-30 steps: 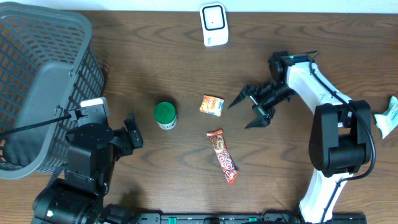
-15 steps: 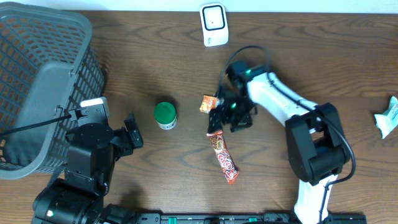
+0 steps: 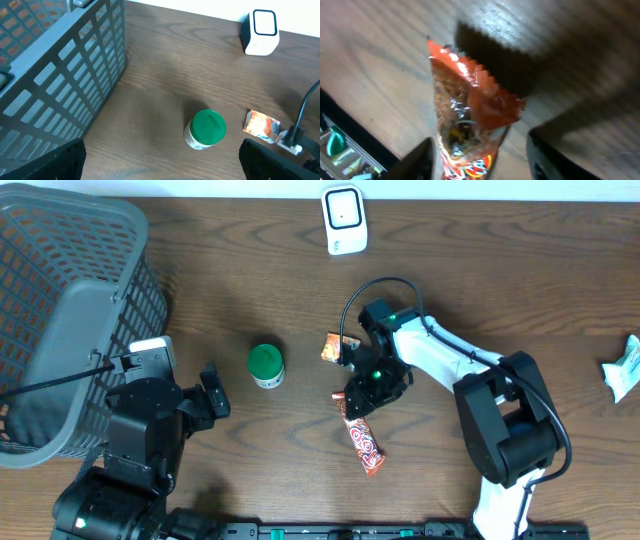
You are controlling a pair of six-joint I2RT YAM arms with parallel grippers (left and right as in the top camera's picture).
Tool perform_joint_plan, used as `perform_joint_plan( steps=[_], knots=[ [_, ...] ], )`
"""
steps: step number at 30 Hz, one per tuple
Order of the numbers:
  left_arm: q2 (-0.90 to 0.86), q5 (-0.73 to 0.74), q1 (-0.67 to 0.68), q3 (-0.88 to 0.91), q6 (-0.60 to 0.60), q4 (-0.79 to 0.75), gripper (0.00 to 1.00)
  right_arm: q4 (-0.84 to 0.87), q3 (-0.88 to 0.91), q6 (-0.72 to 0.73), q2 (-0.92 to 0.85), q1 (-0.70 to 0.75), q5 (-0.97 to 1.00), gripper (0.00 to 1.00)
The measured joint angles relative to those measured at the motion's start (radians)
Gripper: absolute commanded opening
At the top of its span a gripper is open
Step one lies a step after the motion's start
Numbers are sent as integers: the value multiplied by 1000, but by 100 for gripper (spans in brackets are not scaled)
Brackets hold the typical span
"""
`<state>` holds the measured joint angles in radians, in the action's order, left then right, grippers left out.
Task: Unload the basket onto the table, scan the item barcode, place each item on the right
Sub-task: 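Regrasp the TOP bar by its end with the right gripper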
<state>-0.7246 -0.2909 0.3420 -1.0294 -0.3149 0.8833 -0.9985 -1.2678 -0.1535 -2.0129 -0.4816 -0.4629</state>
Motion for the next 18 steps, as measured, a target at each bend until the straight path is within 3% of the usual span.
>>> perform_joint_plan(
  steps=[3, 5, 8, 11, 12, 18],
  knots=[
    [0, 0, 0, 0, 0, 0, 98, 8, 11, -18, 14, -11, -9, 72],
    [0, 0, 0, 0, 0, 0, 98, 20, 18, -24, 19, -20, -11, 66],
    [0, 0, 0, 0, 0, 0, 98, 48, 27, -36, 22, -40, -11, 42],
    [0, 0, 0, 0, 0, -1, 98, 60, 35, -43, 11, -56, -9, 5],
    [0, 0, 0, 0, 0, 0, 98, 61, 37, -44, -2, -64, -11, 1],
    [0, 0, 0, 0, 0, 0, 98, 56, 37, -50, -24, -67, -58, 1]
  ],
)
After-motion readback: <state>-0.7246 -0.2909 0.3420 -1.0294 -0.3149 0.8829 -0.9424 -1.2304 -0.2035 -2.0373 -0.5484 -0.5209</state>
